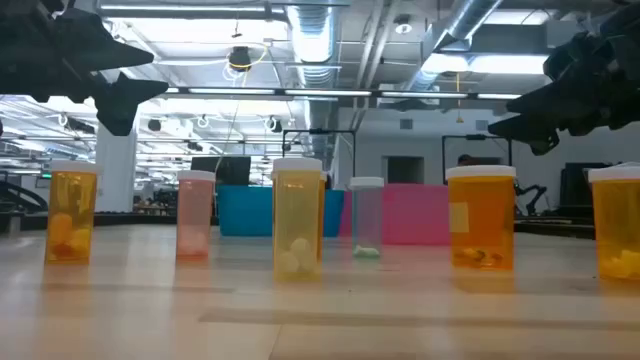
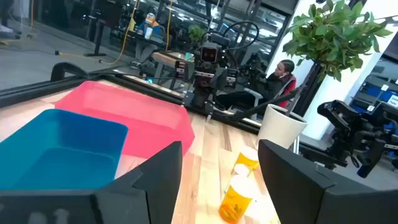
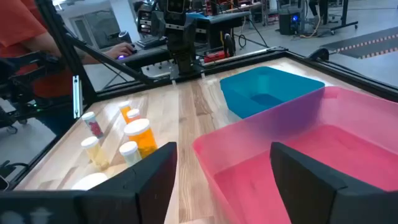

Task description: Pick and place medicine bottles into bin by pill shape (circle, oval)

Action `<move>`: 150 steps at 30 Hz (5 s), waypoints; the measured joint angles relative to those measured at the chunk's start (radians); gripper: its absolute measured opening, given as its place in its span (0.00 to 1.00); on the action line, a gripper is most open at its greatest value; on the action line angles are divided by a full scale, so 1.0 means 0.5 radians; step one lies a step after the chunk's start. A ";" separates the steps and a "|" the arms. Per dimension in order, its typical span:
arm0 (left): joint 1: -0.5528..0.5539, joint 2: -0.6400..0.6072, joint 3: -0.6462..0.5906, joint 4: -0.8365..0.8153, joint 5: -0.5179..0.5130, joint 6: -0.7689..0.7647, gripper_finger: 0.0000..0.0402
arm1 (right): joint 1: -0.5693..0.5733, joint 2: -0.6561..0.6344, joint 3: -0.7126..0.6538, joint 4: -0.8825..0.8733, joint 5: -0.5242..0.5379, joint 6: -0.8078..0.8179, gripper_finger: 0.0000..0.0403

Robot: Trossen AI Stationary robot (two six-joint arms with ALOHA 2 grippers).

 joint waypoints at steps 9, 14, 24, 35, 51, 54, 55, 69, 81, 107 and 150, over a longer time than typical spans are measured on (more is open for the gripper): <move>0.000 0.000 0.000 0.000 0.000 0.000 0.51 | 0.000 0.000 0.000 0.000 0.000 0.000 0.67; 0.000 0.000 0.000 0.000 0.001 0.001 0.51 | 0.000 -0.001 0.000 0.000 0.000 0.000 0.67; 0.000 0.000 0.000 0.000 0.000 0.000 0.51 | 0.000 0.000 -0.001 0.001 0.000 0.000 0.67; 0.000 0.000 0.000 0.000 0.000 0.000 0.51 | 0.000 0.000 0.000 0.001 0.000 0.000 0.67; 0.000 -0.001 0.000 0.001 0.000 0.001 0.51 | 0.000 0.000 0.000 0.000 0.000 0.000 0.67; 0.001 -0.001 0.000 0.001 0.000 0.000 0.51 | -0.001 0.000 0.000 0.001 0.000 0.000 0.67; 0.000 0.000 0.000 0.001 0.001 0.000 0.51 | 0.000 0.000 -0.001 0.000 0.000 0.000 0.67; 0.000 -0.001 0.000 0.000 0.000 0.000 0.51 | -0.001 -0.001 0.000 0.001 0.000 0.000 0.67; 0.002 0.008 0.000 0.006 -0.054 -0.140 0.51 | -0.001 0.000 -0.001 0.001 0.000 0.000 0.67; 0.002 0.008 0.001 0.073 -0.714 -1.026 0.51 | 0.002 0.000 -0.002 0.301 -0.004 0.839 0.67; 0.002 0.084 0.346 0.631 -0.328 -0.960 0.65 | -0.046 0.171 0.705 0.348 0.215 0.940 0.67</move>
